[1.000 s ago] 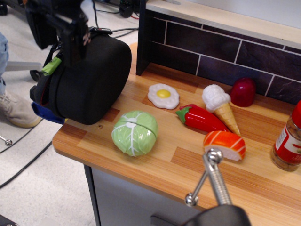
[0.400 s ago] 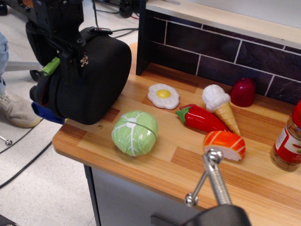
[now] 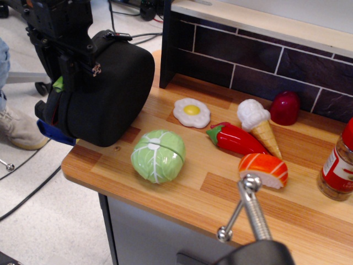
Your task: Zip zipper bag
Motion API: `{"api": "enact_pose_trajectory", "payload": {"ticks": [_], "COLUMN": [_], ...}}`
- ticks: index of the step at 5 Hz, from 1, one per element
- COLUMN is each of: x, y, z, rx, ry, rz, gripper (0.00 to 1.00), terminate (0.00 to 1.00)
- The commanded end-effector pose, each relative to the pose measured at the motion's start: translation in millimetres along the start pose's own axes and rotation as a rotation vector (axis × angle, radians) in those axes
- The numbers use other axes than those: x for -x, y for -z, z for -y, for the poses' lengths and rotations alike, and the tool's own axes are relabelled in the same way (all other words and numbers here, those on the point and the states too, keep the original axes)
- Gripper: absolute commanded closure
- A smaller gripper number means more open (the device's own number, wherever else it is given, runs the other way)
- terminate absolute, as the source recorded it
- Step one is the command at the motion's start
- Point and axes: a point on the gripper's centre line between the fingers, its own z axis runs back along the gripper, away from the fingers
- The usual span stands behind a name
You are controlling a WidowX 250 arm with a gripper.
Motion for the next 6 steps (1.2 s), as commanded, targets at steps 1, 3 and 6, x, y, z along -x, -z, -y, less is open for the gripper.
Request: {"api": "enact_pose_trajectory", "payload": {"ticks": [1,3,6], "x": [4.4,29.8,77.7], "y": [-9.5,3.0,60.9], "z": [0.2,1.1,11.0], "rx": [0.021,0.003,-0.085], "ry": [-0.017,-0.044,-0.048], "rz": [0.092,0.120,0.043], "gripper": [1.00,1.00,1.00], "terminate": [0.00,0.00,0.00]}}
